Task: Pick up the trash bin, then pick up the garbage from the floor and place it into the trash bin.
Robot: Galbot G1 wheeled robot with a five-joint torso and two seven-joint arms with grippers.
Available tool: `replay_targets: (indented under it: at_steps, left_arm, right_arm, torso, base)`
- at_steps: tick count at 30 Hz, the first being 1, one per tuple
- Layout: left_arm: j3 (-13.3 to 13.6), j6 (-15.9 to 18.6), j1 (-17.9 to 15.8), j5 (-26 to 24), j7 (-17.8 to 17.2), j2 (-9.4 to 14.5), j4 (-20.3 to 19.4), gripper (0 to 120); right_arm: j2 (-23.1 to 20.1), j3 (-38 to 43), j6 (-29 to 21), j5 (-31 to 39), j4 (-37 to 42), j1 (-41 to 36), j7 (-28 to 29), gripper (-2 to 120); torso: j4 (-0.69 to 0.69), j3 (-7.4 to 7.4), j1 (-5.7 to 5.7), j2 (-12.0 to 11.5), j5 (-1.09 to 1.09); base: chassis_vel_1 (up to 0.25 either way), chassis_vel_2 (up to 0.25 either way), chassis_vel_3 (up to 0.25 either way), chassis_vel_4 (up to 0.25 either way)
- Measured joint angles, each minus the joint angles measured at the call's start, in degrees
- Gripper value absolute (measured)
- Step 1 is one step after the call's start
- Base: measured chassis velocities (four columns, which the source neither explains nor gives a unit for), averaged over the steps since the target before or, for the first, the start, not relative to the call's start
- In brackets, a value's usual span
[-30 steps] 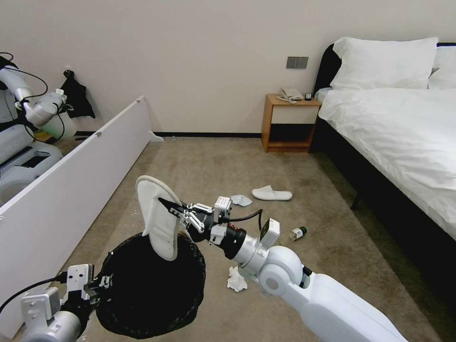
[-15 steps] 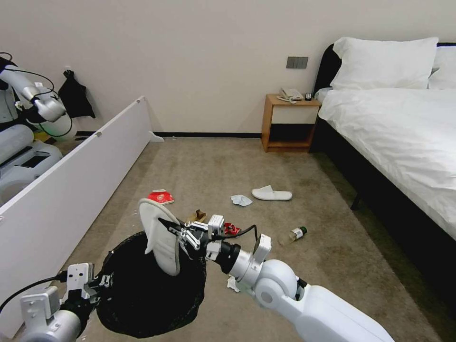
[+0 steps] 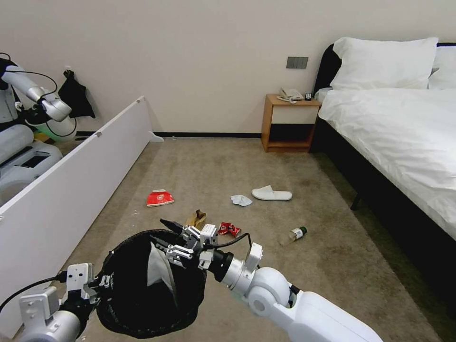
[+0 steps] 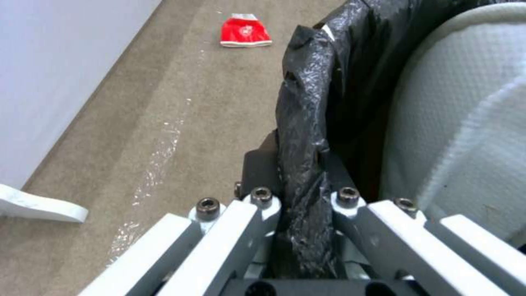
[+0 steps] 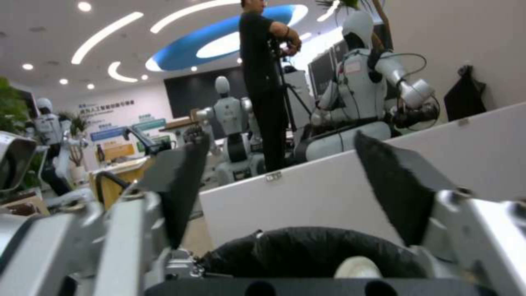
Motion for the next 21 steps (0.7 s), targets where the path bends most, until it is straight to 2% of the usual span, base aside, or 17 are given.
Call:
replay_targets:
  at_steps: [1, 2, 4, 7, 16, 17, 20, 21]
  left_arm:
    - [0.0, 0.0, 0.0, 0.0, 0.0, 0.0, 0.0, 4]
    - [0.0, 0.0, 0.0, 0.0, 0.0, 0.0, 0.0, 4]
    - [0.0, 0.0, 0.1, 0.1, -0.1, -0.2, 0.1, 4]
    - [0.0, 0.0, 0.1, 0.1, -0.1, -0.4, 0.2, 4]
    - [-0.9, 0.0, -0.3, 0.5, -0.2, -1.2, 0.6, 4]
    - [-1.2, 0.0, -0.5, 0.8, -0.2, -1.6, 1.0, 4]
    - [-1.5, 0.0, -0.8, 0.9, -0.2, -1.9, 1.3, 4]
    - [-2.0, 0.0, -1.0, 0.9, -0.1, -2.1, 1.5, 4]
  right_arm:
    - [0.1, 0.0, 0.2, -0.3, 0.1, 0.0, 0.0, 81]
    - [0.1, 0.0, 0.2, -0.3, 0.1, 0.0, 0.0, 81]
    - [0.6, 1.2, 0.6, -0.9, 0.5, 0.0, 0.0, 93]
    - [0.9, 2.4, 0.8, -0.9, 0.8, 0.0, 0.0, 99]
    - [1.0, 10.1, 0.6, -1.3, 1.4, -2.2, 2.7, 100]
    - [0.7, 13.2, 0.3, -2.0, 1.3, -4.1, 5.1, 100]
    - [0.0, 16.4, -0.2, -2.7, 1.3, -6.7, 7.2, 100]
    - [-2.0, 21.4, -0.6, -4.0, 1.3, -10.9, 10.2, 100]
  torso:
    - [0.00, 0.00, 0.00, 0.0, 0.00]
    - [0.00, 0.00, 0.00, 0.0, 0.00]
    - [0.00, 0.00, 0.00, 0.0, 0.00]
    - [0.00, 0.00, 0.00, 0.0, 0.00]
    - [0.01, 0.00, 0.00, 0.0, 0.01]
    - [0.01, 0.00, 0.00, 0.0, 0.00]
    - [0.03, 0.00, 0.00, 0.0, 0.02]
    - [-0.03, 0.00, 0.00, 0.0, 0.00]
  base:
    - [0.000, 0.000, 0.000, 0.000]
    - [0.000, 0.000, 0.000, 0.000]
    - [0.000, 0.000, 0.000, 0.000]
    - [0.000, 0.000, 0.000, 0.000]
    - [0.000, 0.000, 0.000, 0.000]
    - [0.000, 0.000, 0.000, 0.000]
    - [0.000, 0.000, 0.000, 0.000]
    - [0.000, 0.000, 0.000, 0.000]
